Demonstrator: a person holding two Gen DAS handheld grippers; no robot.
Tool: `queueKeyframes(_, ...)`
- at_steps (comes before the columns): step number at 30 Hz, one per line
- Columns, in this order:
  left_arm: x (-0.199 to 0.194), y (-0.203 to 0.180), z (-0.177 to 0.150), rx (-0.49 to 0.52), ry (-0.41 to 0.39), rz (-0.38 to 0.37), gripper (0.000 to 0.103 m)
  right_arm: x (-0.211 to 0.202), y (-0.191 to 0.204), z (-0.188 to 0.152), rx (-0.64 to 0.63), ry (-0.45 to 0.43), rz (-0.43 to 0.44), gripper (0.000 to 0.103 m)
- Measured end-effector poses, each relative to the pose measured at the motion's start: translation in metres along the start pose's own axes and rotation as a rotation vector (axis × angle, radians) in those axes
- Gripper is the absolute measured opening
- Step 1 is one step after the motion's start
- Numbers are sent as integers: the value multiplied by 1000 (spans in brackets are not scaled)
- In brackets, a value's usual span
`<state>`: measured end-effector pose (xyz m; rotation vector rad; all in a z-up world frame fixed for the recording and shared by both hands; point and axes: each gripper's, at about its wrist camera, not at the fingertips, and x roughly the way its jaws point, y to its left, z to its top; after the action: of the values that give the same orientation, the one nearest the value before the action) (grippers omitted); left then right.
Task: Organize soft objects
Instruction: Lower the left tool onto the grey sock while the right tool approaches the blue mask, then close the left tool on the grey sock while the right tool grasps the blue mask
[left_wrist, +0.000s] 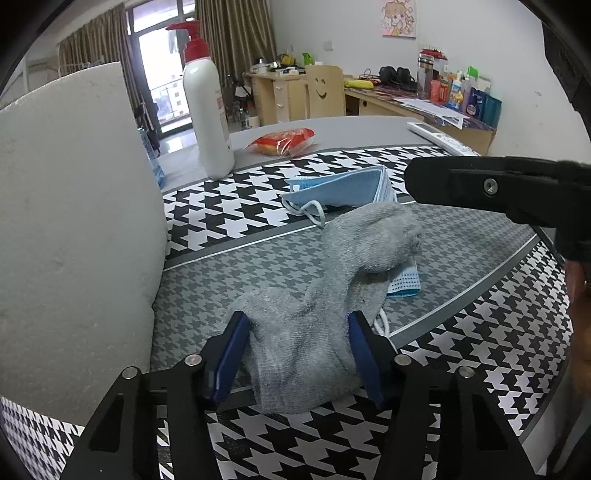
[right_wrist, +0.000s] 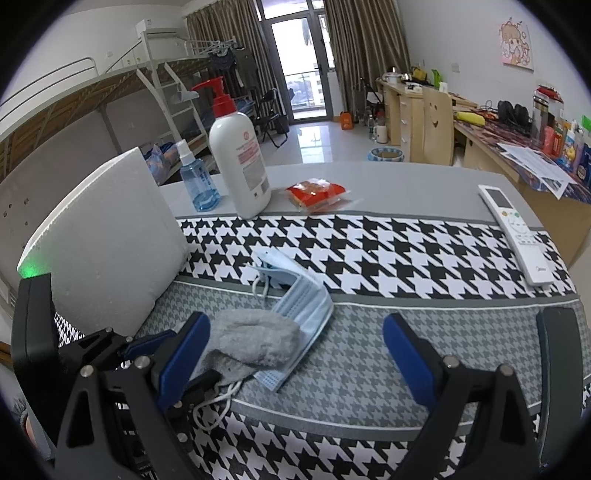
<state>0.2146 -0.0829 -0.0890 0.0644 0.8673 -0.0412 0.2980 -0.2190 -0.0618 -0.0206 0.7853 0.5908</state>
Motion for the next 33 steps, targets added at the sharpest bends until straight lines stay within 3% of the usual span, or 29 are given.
queueKeyframes(3,-4,2,-1,-14,-7,-11,50,1,0,1,3,4,0,97)
queueKeyframes(14,-17,11,-5,-36,-28,-15,50,19,-1,9,30,54,-19,96)
queueKeyframes(17,-19,14,-7,-38,-30,-14,49,26,0,9,30,79,-13,85)
queueKeyframes(21,-23,16,-8,-37,-41,-19,49,36,-2,8,44,120,-27,61)
queueKeyframes(33,-23,10,-11,5,-41,-51,49,51,-1,17,53,147,-48,59)
